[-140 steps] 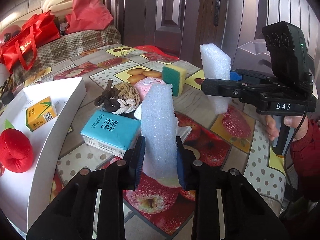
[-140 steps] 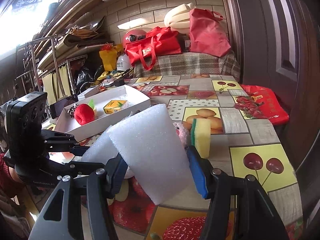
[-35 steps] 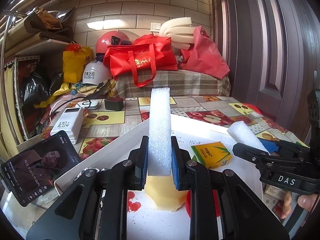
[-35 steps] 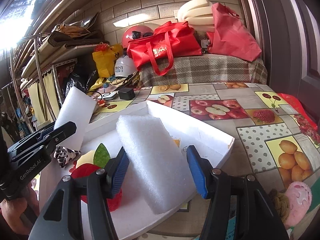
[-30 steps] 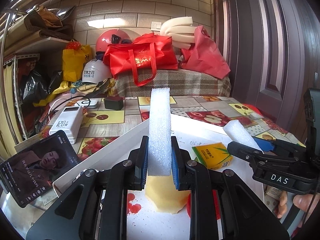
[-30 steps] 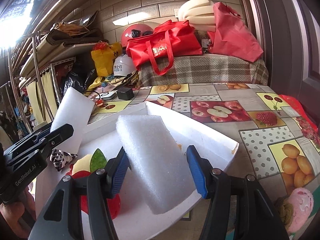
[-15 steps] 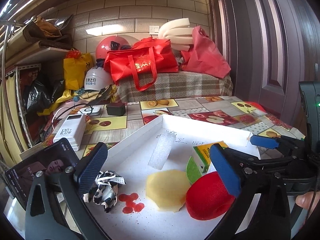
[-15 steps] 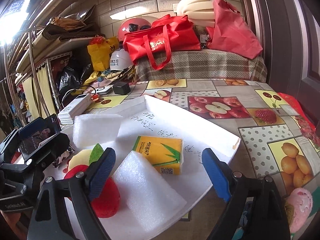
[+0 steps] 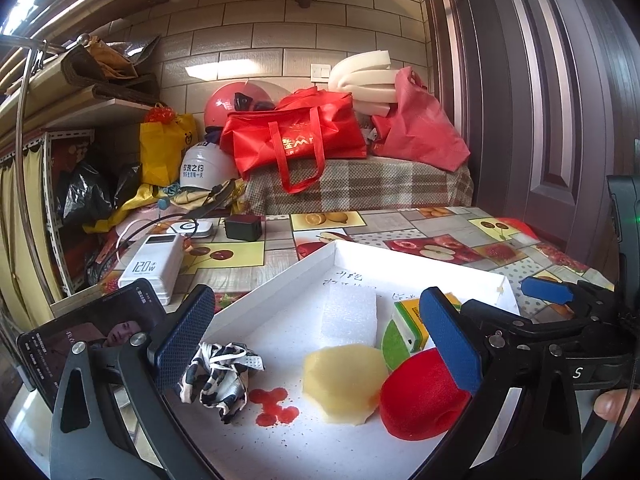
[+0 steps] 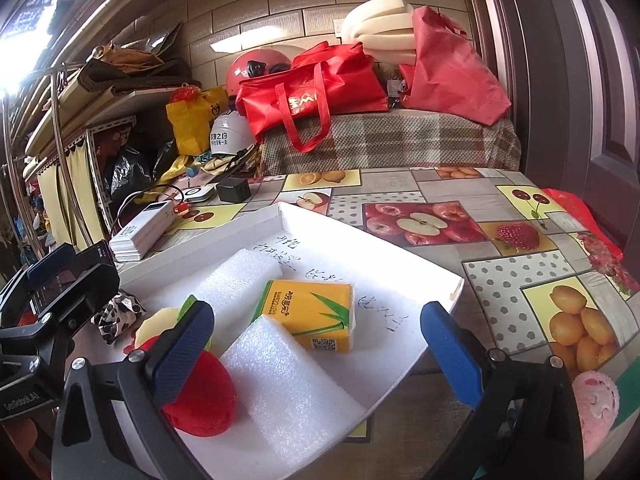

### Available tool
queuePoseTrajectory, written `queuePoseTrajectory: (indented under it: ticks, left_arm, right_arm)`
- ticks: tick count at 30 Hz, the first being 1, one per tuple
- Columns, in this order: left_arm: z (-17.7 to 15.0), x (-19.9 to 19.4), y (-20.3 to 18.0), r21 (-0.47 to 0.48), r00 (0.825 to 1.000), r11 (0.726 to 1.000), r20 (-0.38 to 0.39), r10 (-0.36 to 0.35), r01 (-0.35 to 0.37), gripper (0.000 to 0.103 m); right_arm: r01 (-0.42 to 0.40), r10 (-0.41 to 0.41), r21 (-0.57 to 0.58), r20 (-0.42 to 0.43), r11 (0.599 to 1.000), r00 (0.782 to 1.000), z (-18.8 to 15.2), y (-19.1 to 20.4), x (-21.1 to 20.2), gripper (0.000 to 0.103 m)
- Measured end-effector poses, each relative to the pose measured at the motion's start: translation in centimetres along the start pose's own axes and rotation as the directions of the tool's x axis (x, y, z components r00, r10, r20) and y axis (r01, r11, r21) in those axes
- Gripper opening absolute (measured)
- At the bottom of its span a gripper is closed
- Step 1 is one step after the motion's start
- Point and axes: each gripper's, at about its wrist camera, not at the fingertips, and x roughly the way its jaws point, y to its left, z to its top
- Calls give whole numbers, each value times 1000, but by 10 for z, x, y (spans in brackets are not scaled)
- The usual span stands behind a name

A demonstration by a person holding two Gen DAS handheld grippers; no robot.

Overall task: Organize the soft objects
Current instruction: 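Lower and open the left gripper in the tray while the right gripper releases its foam block, then move the left gripper to the blue tissue pack while the right gripper approaches the green-yellow sponge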

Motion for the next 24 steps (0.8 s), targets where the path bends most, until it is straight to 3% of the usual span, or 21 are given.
queuePoseTrajectory:
  ticks: [7,11,19,24]
  left_arm:
    - [-2,-6,3,-24,1000,999,11,22,-22,103]
    - [-5,-16,4,-43,1000,999,13,28,-28,103]
    - [-14,-46,-1,-71,999,997,32,25,-23,103]
    - [-20,-63,-14,-72,999,996,13,-46,46,103]
  right_arm:
    - [29,-26,-32,82,999,996,-3,8,-16,103]
    - [47,-38,-44,180,998,983,-6,10,-35,103]
    - [56,-37,-85,211,995,977,-20,16,-63,103]
    - [20,-5,-80,188,997,982,-29,6,-79,103]
